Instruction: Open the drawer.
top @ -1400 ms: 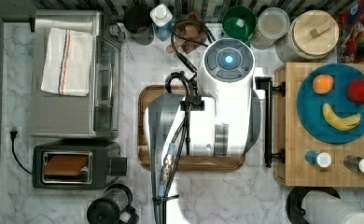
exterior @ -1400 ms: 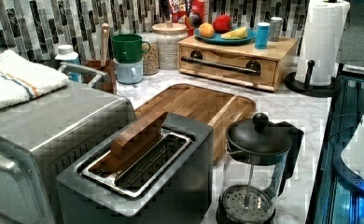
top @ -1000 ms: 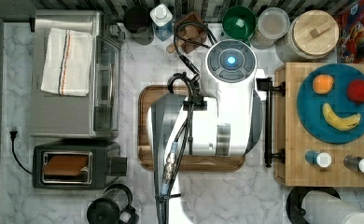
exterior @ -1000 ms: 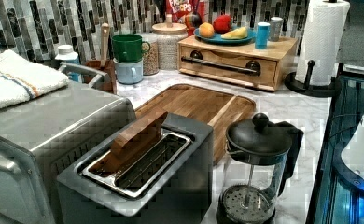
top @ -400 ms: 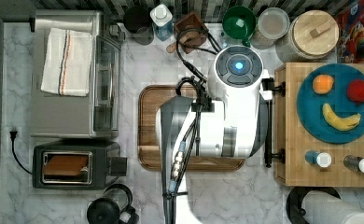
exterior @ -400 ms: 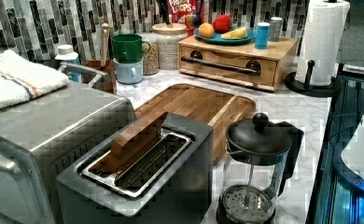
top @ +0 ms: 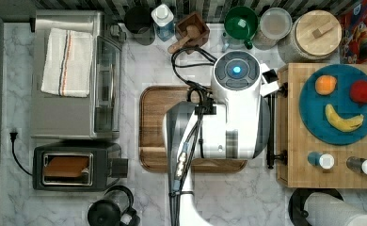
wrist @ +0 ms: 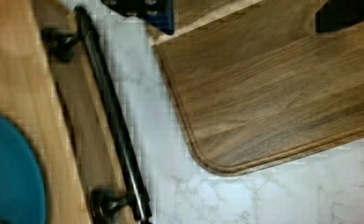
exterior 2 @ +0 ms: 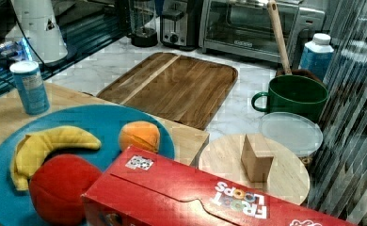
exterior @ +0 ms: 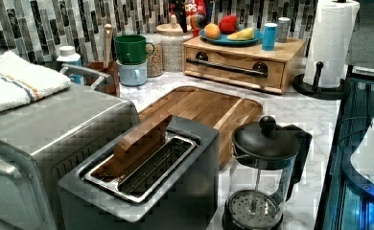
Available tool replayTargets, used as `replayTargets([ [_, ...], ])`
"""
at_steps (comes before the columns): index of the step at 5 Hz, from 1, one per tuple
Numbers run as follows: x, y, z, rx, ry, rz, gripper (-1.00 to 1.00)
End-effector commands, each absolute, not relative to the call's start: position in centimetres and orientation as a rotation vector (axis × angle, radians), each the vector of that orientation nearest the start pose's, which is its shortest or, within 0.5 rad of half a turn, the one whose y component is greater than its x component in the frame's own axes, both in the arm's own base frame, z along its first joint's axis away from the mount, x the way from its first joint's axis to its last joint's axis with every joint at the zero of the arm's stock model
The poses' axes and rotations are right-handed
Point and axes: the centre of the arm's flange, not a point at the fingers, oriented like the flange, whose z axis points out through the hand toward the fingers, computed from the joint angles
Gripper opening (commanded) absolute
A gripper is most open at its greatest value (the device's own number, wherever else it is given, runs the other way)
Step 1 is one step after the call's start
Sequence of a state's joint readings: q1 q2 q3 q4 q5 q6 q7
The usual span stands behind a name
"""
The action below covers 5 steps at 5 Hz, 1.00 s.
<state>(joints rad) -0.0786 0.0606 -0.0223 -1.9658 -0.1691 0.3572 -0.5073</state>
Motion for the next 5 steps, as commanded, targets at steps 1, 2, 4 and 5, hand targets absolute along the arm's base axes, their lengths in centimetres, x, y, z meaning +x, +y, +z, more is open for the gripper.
replayTargets([
  [1, 54.8, -13.4, 44.1, -3.281, 0.121, 0.015, 1.00],
  [2, 54.5, -14.8, 43.1, -3.277, 0.040, 0.009, 1.00],
  [4, 54.9, -15.7, 40.5, -3.276, 0.027, -0.029, 1.00],
  [5, 55.2, -15.4, 39.4, -3.275, 0.045, -0.041, 1.00],
])
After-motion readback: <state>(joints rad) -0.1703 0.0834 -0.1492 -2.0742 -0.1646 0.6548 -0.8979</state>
